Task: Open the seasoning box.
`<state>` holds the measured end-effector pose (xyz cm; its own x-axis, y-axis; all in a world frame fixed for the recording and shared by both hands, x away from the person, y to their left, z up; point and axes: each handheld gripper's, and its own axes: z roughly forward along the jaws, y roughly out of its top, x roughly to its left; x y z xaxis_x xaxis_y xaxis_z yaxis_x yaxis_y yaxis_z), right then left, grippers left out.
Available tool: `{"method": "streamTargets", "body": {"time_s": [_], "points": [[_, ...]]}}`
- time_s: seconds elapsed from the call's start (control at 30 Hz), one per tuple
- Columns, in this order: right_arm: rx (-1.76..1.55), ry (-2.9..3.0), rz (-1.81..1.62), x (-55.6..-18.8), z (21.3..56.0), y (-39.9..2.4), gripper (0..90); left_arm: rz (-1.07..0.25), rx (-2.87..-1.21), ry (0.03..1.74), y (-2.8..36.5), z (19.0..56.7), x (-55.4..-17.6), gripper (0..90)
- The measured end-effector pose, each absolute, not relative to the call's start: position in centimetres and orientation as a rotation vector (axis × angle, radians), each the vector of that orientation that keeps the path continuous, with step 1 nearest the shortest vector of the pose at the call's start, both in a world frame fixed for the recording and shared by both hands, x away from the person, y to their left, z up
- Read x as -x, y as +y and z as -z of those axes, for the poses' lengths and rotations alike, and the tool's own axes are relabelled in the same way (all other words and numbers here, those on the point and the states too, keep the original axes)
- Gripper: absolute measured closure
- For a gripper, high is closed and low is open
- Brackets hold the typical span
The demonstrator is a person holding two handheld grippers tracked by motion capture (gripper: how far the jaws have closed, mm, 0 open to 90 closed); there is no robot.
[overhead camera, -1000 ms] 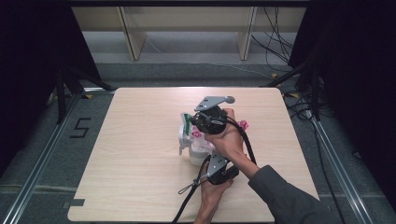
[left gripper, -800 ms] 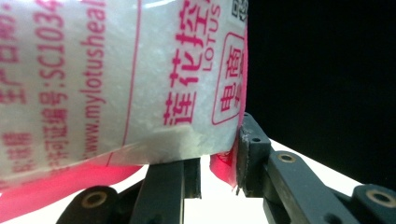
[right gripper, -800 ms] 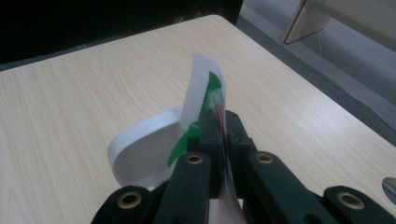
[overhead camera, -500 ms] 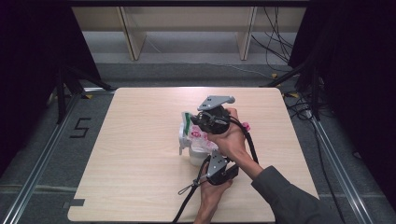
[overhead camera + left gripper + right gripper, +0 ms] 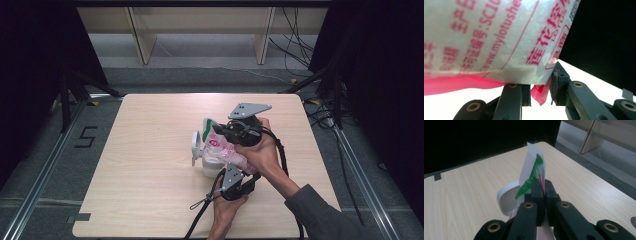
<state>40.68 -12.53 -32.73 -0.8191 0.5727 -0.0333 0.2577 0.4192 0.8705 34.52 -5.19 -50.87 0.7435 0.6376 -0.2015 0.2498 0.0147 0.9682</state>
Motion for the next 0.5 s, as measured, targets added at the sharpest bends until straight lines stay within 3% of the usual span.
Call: {"method": "streamTargets", "body": {"time_s": [0.5], "points": [[-0.816, 2.239, -1.546, -39.1, 32.8, -17.0, 90.0, -0.372, -1.663, 0.748, -4.7, 51.1, -34.2, 62.4]]}}
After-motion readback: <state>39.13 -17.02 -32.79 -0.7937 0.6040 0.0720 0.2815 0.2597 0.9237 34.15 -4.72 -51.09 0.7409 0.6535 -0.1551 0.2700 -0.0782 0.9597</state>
